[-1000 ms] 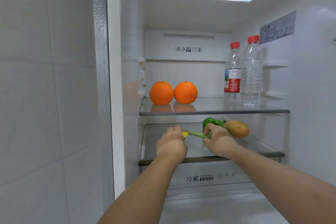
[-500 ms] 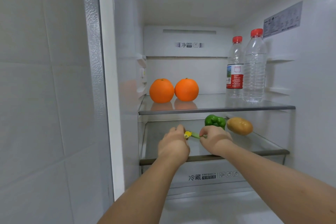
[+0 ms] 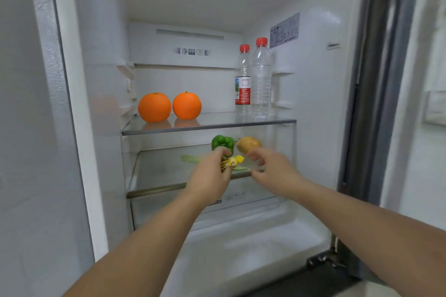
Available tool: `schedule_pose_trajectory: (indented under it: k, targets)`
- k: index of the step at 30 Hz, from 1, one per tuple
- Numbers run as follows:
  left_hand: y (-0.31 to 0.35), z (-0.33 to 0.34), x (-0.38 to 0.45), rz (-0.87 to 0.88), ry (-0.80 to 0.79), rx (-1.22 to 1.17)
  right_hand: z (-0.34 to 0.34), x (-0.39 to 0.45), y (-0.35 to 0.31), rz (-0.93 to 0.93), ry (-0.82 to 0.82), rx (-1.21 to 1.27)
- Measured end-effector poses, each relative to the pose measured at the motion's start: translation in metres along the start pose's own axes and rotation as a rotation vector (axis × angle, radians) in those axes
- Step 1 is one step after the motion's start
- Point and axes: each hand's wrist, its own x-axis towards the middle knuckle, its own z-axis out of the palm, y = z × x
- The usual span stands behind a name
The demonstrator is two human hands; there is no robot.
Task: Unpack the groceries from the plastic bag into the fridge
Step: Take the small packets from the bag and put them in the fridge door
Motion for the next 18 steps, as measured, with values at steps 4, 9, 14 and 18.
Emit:
schedule_pose_trajectory:
  k: [4,9,14,18]
  targets:
    - [0.054,0.026,-0.026,0.076,-0.032,-0.042,-0.049,-0.069,0.035,0.075,0.034,-0.029]
    - [0.139,0.064,-0.07,0.158,-0.126,-0.058,-0.116,-0.164,0.078,0.16,0.046,-0.029]
    - [0.217,0.103,-0.099,0.251,-0.25,-0.085,-0.18,-0.239,0.115,0.303,0.118,-0.043]
    - [0.256,0.139,-0.108,0.241,-0.362,-0.135,-0.22,-0.281,0.144,0.383,0.161,-0.085]
